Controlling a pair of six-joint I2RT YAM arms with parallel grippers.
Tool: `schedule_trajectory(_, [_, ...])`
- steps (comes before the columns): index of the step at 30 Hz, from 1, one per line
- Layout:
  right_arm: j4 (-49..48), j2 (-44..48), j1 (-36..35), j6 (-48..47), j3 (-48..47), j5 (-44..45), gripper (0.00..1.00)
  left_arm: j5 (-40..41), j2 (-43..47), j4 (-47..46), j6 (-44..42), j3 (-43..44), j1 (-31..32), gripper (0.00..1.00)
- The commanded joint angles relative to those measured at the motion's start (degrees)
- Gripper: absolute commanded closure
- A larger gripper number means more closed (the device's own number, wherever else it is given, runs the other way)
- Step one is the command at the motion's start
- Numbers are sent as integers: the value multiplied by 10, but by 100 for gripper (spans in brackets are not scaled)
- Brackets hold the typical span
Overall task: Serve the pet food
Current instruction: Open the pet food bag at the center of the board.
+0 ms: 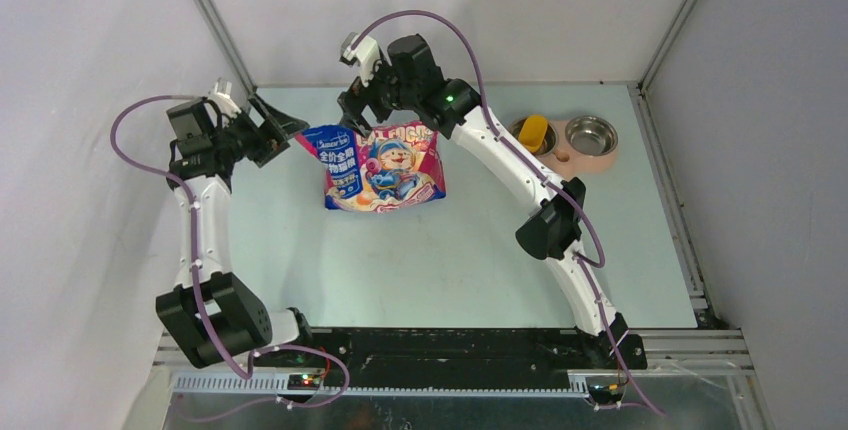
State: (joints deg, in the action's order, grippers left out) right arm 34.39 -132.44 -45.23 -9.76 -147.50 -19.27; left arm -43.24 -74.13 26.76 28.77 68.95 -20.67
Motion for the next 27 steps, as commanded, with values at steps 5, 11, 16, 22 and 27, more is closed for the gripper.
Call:
schedule_trajectory(5, [-7, 10, 5, -9, -27, 3, 0, -16, 33, 14, -19, -6, -3, 9])
schedule_trajectory(11, [-7, 9, 6, -8, -27, 2, 0, -22, 41, 10, -17, -9, -3, 9])
schedule_trajectory(16, [-7, 9, 6, -6, -27, 2, 0, -20, 31, 8, -23, -23, -3, 9])
schedule_trajectory(22, [-7, 10, 7, -7, -27, 1, 0, -14, 22, 10, -30, -24, -3, 9])
schedule_trajectory(27, [-8, 9, 7, -7, -28, 1, 1, -13, 25, 10, -28, -19, -3, 9])
